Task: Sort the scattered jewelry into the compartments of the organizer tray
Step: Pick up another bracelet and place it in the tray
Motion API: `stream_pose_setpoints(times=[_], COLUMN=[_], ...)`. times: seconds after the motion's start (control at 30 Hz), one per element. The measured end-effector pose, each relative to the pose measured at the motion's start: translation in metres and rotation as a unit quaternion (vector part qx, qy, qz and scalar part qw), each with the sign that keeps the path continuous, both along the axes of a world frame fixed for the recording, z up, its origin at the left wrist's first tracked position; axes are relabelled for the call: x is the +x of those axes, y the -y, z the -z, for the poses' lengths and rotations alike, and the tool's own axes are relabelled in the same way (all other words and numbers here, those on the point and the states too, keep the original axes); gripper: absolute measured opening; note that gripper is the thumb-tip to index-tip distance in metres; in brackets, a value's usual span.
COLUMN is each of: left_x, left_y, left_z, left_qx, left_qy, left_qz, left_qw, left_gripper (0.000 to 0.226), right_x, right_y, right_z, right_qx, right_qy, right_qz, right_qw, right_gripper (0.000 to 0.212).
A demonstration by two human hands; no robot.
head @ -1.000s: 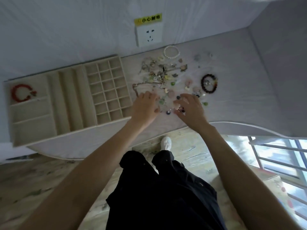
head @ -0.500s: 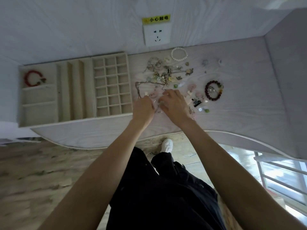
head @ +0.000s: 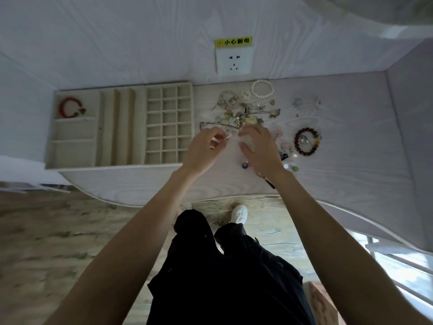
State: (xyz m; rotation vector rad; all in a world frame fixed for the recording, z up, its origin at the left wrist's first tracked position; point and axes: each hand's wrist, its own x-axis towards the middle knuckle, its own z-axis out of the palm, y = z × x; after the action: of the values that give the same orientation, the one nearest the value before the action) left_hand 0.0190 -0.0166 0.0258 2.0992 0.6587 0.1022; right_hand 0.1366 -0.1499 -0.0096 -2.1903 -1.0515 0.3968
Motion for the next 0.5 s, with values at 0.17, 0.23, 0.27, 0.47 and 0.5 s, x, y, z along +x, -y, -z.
stream_pose_setpoints(times=[0.17,0.23,0.27,0.47,0.5], left_x=[-0.013,-0.031,-0.041,-0.112,-0.121], left_y=[-0.016,-0.032,-0.041,-0.114,-0.125], left_z=[-0.046,-0.056,-0.057,-0.052,-0.052], left_qx=[0.004,-0.021,-0.044,-0.243,-0.243], left_qy=[0.079,0.099,0.114,0.219,0.223], left_qz=[0.016,-0.052,-0.096,-0.291,-0.298], left_qw=[0.997,0.993,0.988,0.899,0.896], left_gripper=[0.006,0.011,0.018,0.026,0.026], right_x=[-0.009,-0.018,-0.024,-0.079,-0.085], right_y=[-0.030,-0.053,-0.064,-0.157,-0.173], right_z=[-0.048,-0.060,-0.064,-0.069,-0.067], right_qx=[0.063,0.071,0.075,0.082,0.086], right_qy=[-0.138,-0.193,-0.238,-0.407,-0.401], right_qz=[-0.047,-0.047,-0.052,-0.051,-0.049], right_qw=[0.987,0.977,0.967,0.908,0.911], right_gripper=[0.016,0.003,0.003,0.011,0.012])
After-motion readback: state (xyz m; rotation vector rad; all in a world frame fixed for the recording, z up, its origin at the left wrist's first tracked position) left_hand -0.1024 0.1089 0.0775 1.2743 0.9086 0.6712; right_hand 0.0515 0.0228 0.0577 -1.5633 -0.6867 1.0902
